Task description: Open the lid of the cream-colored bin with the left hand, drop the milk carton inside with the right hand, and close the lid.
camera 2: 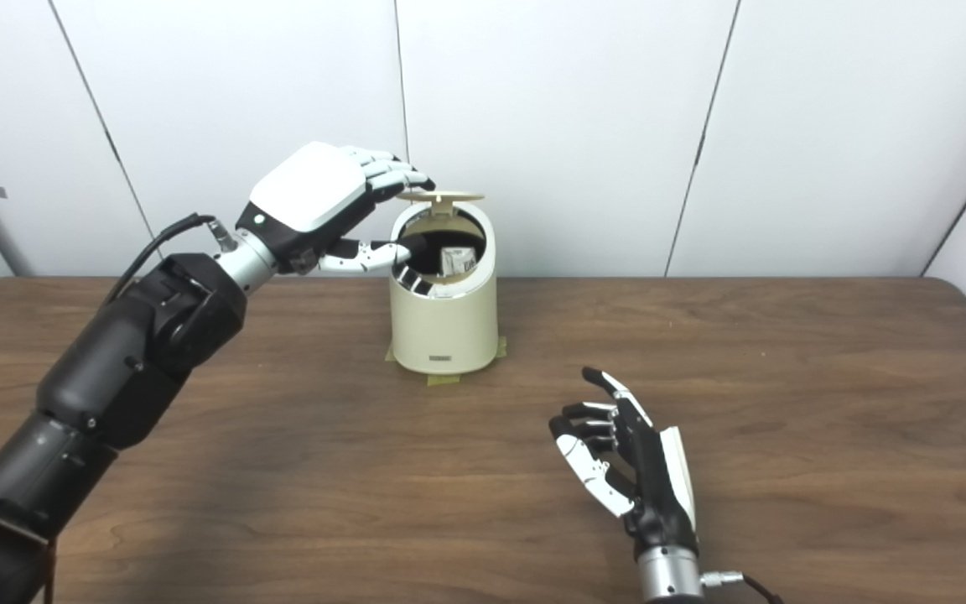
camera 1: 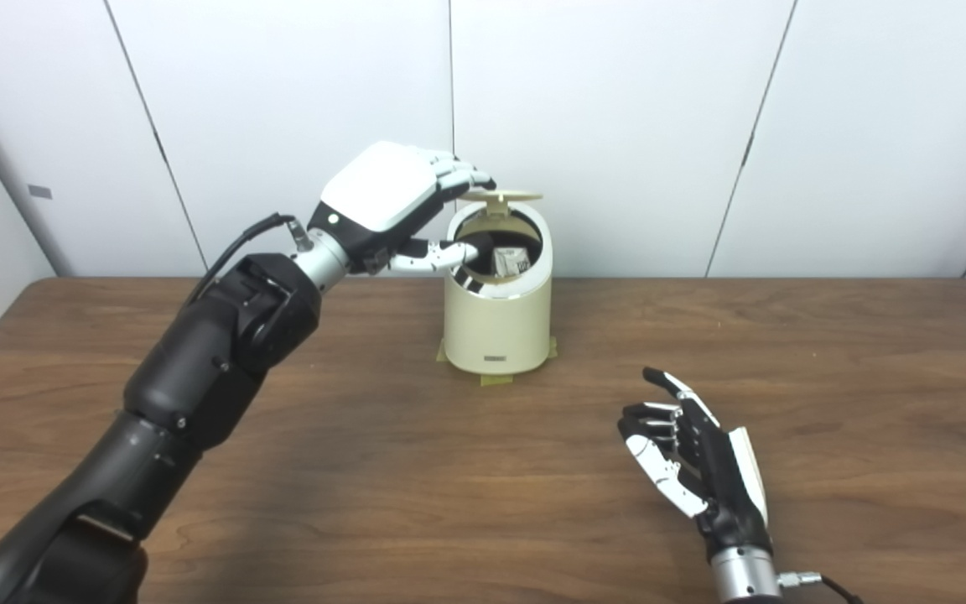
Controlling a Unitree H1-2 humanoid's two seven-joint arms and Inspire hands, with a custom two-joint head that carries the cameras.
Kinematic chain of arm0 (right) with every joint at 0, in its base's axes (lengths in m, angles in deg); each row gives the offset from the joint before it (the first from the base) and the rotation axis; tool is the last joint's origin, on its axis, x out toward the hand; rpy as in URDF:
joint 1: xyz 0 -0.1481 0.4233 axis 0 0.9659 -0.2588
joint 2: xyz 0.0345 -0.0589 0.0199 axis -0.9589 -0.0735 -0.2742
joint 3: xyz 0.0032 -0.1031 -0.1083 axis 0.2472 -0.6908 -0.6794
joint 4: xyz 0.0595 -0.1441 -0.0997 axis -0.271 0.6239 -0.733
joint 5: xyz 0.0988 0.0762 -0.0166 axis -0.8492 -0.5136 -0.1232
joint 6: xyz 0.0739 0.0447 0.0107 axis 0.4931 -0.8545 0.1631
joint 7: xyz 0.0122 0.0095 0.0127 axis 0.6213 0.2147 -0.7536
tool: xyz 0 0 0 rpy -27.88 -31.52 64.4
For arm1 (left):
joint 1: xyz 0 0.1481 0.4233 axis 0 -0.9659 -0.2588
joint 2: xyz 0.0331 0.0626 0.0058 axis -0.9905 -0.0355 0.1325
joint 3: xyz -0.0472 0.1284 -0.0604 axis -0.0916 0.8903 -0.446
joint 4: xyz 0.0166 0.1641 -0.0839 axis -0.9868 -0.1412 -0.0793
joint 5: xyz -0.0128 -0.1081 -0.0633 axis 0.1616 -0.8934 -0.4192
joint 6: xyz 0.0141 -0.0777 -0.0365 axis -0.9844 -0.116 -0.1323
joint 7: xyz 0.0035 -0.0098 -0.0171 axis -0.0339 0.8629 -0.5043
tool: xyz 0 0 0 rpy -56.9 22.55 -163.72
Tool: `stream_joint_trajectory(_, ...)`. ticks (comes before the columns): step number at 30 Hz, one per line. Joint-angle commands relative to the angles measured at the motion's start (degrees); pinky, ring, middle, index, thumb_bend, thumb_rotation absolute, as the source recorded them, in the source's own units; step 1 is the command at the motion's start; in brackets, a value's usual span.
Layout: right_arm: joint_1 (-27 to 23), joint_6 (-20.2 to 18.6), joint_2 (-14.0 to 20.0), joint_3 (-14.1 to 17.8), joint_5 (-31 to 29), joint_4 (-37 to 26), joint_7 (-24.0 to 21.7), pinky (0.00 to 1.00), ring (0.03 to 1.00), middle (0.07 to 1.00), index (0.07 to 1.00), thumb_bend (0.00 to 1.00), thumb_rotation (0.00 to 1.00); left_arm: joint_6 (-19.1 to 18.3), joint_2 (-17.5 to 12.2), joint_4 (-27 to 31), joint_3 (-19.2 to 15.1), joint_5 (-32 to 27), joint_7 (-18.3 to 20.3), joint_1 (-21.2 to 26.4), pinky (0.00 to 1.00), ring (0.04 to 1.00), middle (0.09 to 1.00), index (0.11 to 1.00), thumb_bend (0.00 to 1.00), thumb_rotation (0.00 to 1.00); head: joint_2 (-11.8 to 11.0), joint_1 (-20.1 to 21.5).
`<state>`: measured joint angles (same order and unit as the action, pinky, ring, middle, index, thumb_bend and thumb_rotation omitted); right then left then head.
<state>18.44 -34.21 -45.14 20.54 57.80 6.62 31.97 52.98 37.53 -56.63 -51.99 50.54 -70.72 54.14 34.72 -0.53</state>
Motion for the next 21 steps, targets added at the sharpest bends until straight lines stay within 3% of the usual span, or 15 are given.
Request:
stream_joint_trajectory(1,-0.1,1.9,0.3,0.1,0.6,1.3,0.9,0.52,0.595,0.639,0.815,0.34,0.58,1.2,-1.5,0.9,0.0,2.0,-2.5,4.0,0.92,0.892,0.859,0.847,0.39,0.93,0.1,0.0)
stream_joint_trajectory(6,-0.3,1.3,0.2,0.4,0.3,1.2,1.0,0.54,0.61,0.65,0.822,0.34,0.57,3.7,-2.1,0.8,1.0,4.7,-3.9,3.8,0.92,0.868,0.828,0.833,0.41,0.88,0.2,0.1)
stream_joint_trajectory(9,-0.5,1.5,0.4,0.4,0.5,1.2,1.0,0.55,0.615,0.649,0.822,0.33,0.55,4.4,-2.4,1.1,1.7,5.5,-2.3,3.7,0.95,0.881,0.83,0.838,0.43,0.91,0.2,0.2)
stream_joint_trajectory(14,-0.6,1.2,0.3,0.4,0.7,1.5,1.2,0.56,0.617,0.645,0.822,0.34,0.52,4.4,-2.6,2.1,2.6,7.1,-0.1,3.3,0.97,0.881,0.819,0.822,0.45,0.86,-0.1,0.4)
stream_joint_trajectory(21,-0.8,1.7,0.1,0.4,0.8,2.5,1.6,0.55,0.616,0.638,0.817,0.33,0.69,5.3,-2.4,1.0,3.9,9.7,-1.5,3.0,0.96,0.883,0.82,0.822,0.47,0.85,0.0,1.0)
